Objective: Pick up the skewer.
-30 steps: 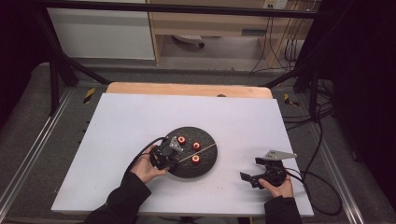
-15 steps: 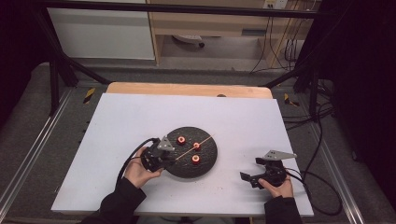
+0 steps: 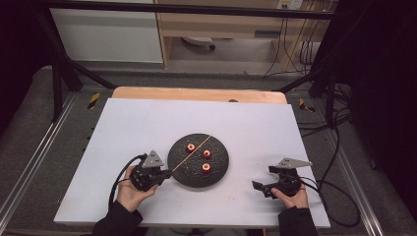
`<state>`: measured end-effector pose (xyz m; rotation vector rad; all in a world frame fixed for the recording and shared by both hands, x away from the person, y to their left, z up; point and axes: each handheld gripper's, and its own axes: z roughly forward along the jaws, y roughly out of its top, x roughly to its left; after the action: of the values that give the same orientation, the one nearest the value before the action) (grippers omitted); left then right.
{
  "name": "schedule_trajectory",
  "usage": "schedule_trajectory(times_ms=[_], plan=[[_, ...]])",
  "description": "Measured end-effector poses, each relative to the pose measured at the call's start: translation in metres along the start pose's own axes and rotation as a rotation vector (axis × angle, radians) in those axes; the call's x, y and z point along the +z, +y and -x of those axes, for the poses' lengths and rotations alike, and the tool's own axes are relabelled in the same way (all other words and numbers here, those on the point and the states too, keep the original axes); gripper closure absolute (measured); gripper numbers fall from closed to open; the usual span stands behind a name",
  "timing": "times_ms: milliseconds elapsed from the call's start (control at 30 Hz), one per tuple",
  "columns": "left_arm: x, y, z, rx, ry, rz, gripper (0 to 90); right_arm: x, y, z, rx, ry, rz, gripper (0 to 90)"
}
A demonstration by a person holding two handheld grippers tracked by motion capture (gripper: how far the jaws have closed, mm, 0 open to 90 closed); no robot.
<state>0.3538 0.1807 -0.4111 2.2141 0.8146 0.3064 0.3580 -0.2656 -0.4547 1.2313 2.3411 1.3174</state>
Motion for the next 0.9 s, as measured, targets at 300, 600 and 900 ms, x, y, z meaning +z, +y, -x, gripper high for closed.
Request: schedule_trajectory(times_ms=[300,600,900], plan=[[-0.011,-0.026,-0.001,-0.043,-0.003,0.064,88.5,0.005,0.011,-0.009,-0.006,-0.021,-0.021,0.5],[-0.016,-0.035,-0.004,-0.061,-0.004,0.096,88.4,0.019,0.033,-0.025,-0.039,-0.033,-0.053,0.5],[-0.021,-0.043,-0.006,-0.071,-0.007,0.13,88.4,0.036,0.053,-0.041,-0.053,-0.034,-0.086,0.6]])
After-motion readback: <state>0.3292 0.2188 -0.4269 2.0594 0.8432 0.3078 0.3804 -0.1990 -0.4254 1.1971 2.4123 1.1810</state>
